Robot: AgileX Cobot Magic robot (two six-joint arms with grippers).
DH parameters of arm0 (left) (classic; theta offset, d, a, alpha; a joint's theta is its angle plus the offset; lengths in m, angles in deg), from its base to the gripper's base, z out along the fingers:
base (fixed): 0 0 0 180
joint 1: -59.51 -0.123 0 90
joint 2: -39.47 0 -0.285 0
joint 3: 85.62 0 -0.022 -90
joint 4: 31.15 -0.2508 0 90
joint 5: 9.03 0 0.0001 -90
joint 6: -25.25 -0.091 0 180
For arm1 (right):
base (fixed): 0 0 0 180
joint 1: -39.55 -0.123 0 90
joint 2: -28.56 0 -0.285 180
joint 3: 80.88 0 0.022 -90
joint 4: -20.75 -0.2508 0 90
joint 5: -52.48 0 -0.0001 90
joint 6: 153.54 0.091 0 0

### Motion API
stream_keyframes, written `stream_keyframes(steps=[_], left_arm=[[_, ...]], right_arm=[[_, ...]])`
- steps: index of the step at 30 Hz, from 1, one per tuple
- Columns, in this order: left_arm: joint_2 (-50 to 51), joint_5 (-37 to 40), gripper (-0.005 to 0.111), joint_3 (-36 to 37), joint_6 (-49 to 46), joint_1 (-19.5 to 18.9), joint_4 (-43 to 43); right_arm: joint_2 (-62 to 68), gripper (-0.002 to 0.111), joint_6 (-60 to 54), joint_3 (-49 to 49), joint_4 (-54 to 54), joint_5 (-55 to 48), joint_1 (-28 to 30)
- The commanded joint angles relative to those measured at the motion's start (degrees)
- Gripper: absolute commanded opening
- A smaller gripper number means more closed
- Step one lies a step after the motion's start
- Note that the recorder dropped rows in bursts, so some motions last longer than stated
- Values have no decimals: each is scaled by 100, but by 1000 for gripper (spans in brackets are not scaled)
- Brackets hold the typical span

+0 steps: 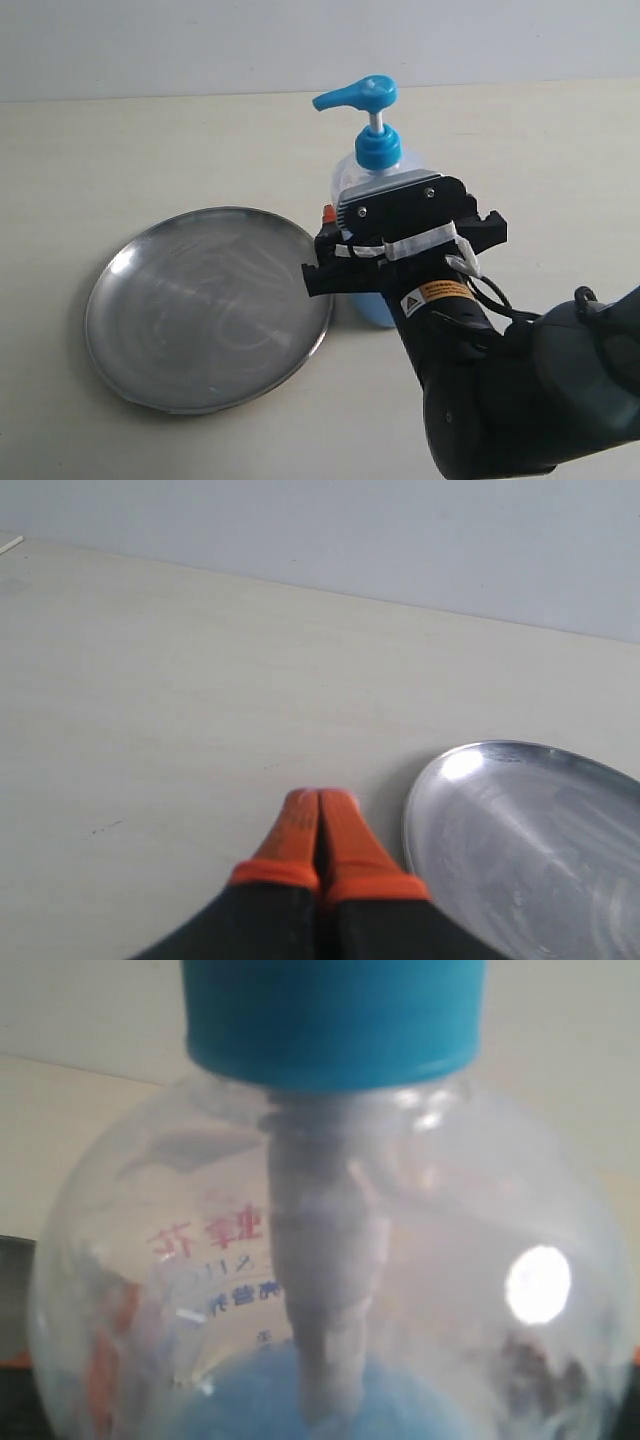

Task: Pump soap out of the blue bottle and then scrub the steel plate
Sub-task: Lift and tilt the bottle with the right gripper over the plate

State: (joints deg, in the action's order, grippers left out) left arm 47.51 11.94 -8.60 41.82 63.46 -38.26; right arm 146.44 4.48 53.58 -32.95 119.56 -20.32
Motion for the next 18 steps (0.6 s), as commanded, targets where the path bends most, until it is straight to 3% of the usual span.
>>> stream_keyframes(steps=[1,18], left_arm=[[-25,-59,0,20,13,-13,-19],[-25,-59,0,20,13,-13,-19]], right_arm=[[-11,0,-108,24,279,-98,-12],[-11,0,-843,24,466,-98,-12]])
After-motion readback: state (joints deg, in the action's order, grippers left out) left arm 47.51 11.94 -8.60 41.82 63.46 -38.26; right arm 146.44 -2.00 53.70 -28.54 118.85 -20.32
